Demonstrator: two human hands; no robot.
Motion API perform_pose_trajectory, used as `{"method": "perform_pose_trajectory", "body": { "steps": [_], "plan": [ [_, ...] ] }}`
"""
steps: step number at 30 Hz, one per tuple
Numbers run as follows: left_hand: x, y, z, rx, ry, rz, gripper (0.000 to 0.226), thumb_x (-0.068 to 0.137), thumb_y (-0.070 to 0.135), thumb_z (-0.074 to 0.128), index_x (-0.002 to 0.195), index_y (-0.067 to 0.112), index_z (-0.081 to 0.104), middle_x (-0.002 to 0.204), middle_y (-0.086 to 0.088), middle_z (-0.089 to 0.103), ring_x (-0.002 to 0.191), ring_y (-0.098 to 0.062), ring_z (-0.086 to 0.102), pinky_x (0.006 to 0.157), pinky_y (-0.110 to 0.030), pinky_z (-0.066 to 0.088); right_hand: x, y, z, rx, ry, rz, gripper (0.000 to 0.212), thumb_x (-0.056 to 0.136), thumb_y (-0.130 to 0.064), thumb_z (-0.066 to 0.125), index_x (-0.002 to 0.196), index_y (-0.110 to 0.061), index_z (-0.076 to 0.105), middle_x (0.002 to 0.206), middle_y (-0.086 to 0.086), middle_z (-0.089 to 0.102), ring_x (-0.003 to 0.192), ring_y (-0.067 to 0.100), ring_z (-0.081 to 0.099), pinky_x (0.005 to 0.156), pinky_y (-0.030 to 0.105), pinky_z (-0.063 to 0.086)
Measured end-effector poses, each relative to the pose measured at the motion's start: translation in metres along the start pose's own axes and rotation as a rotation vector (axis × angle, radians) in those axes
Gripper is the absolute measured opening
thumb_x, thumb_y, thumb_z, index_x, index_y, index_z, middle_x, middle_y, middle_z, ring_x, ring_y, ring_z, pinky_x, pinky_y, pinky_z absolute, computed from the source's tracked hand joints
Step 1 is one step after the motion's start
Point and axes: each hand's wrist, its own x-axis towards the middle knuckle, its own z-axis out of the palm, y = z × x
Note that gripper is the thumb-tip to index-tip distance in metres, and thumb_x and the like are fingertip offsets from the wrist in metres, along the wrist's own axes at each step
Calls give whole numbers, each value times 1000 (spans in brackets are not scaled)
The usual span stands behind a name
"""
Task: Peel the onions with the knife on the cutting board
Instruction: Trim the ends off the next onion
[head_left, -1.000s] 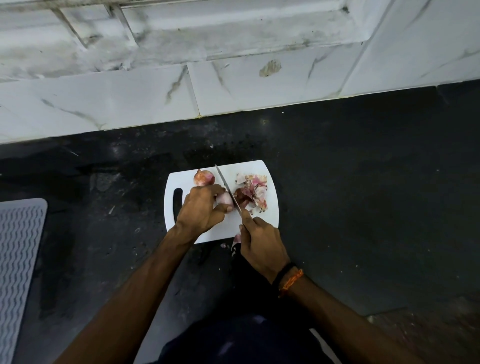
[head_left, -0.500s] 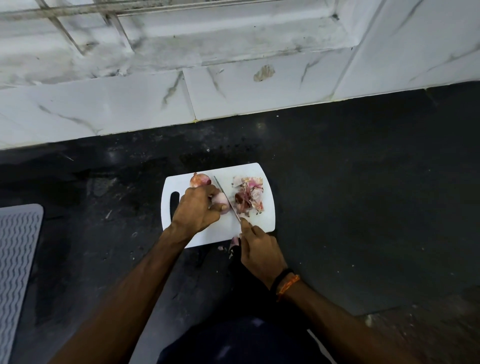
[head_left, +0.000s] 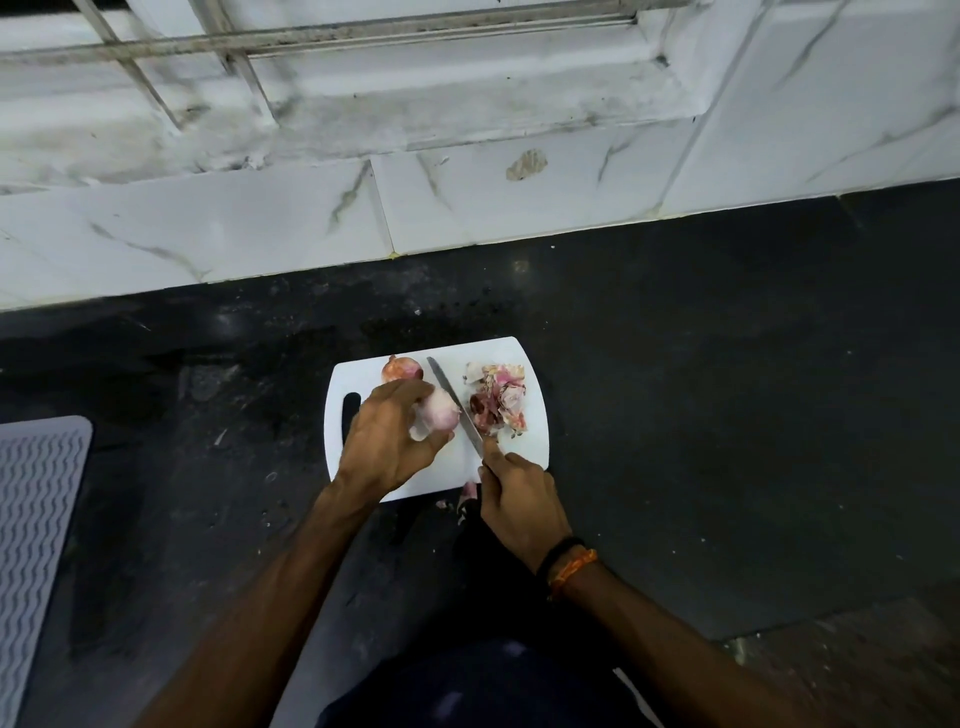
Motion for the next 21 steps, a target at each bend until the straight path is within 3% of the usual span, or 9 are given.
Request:
{"method": "perform_pose_trajectory", "body": {
  "steps": [3,5,9,14,16,21],
  "plan": [
    [-8,1,-11,-167,67,-45,54,71,31,90,116,12,67,113,2,71,93,-14,66,79,-11,49,0,3,0,-16,-23,-1,47,103,-23,45,148,-12,44,99,10,65,86,26,61,74,38,48],
    [-15,2,-17,-219,95,-52,57,70,30,91,118,13,68,114,5,71,96,-9,65,80,-5,44,1,2,-3,-22,-33,-7,46,103,-25,44,148,-14,43,100,9,65,87,25,61,74,34,45],
    [-26,3,-18,-312,142,-113,52,68,31,93,112,16,69,105,12,71,95,-4,65,81,-11,47,-5,-3,-11,29,72,-28,43,102,-24,48,144,-12,49,94,7,67,81,22,61,74,38,52],
    [-33,0,-14,-453,183,-180,53,62,29,95,107,17,68,105,7,72,98,-11,69,83,-21,55,-8,-2,-19,47,119,-25,40,102,-24,51,139,-11,54,91,2,68,75,9,53,73,30,52],
    [-34,0,-13,-501,185,-181,54,62,28,95,107,16,68,107,6,72,101,-10,69,85,-21,55,-10,1,-22,53,148,-20,39,102,-26,51,138,-12,55,93,1,68,75,9,55,72,24,47],
    [-40,-1,-11,-435,172,-99,54,69,27,92,114,22,63,112,20,65,104,-6,65,87,-17,52,-12,6,-29,79,149,20,25,101,-29,54,124,-19,57,79,-10,59,69,11,56,66,30,47]
  ]
}}
